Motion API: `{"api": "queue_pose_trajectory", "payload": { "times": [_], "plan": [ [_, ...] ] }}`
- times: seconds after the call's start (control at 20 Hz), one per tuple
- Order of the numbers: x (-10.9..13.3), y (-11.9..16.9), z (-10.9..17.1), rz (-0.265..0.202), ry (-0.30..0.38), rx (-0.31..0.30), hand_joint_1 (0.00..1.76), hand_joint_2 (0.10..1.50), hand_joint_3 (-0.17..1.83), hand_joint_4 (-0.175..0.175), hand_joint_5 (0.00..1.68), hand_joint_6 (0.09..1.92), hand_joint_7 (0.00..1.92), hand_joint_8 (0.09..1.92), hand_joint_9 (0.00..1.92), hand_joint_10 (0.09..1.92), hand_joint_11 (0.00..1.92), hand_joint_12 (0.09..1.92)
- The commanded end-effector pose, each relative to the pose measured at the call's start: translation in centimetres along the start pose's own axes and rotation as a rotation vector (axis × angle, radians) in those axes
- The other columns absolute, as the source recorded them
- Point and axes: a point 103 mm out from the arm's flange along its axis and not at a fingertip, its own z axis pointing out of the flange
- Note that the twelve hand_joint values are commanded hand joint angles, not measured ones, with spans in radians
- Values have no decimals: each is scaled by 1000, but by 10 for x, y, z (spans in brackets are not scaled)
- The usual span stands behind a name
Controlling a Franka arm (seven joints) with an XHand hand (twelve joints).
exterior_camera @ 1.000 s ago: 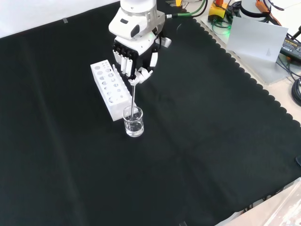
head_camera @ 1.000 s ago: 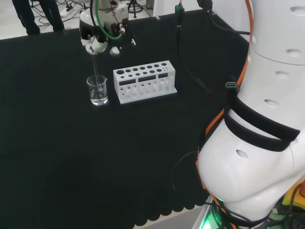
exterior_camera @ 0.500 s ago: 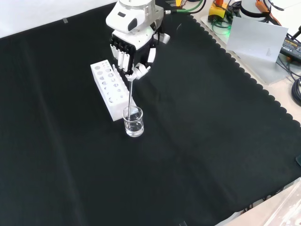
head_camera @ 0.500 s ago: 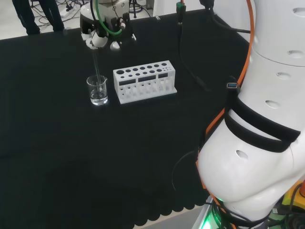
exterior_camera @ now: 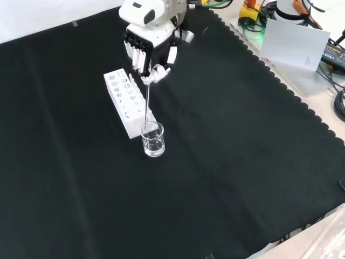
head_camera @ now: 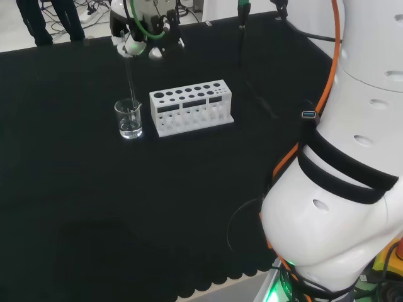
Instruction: Put the glass rod back on the white test tube rack.
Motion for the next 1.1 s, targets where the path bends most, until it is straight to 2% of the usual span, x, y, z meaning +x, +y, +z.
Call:
{"api": "queue_pose_trajectory", "payload": {
  "times": [0.05, 0.55, 1.1],
  "plan": [
    [-10, -6, -12, 31, 14, -8, 1320, 642, 745, -175, 1203, 565, 1245, 1036, 1637, 827, 1651, 805],
    [-30, -5, -27, 67, 9, -27, 1320, 645, 741, -175, 1202, 564, 1244, 1038, 1637, 827, 1651, 806],
    [-73, -6, -24, 125, 5, -31, 1320, 646, 740, -175, 1202, 563, 1243, 1038, 1637, 827, 1650, 806]
  ]
}}
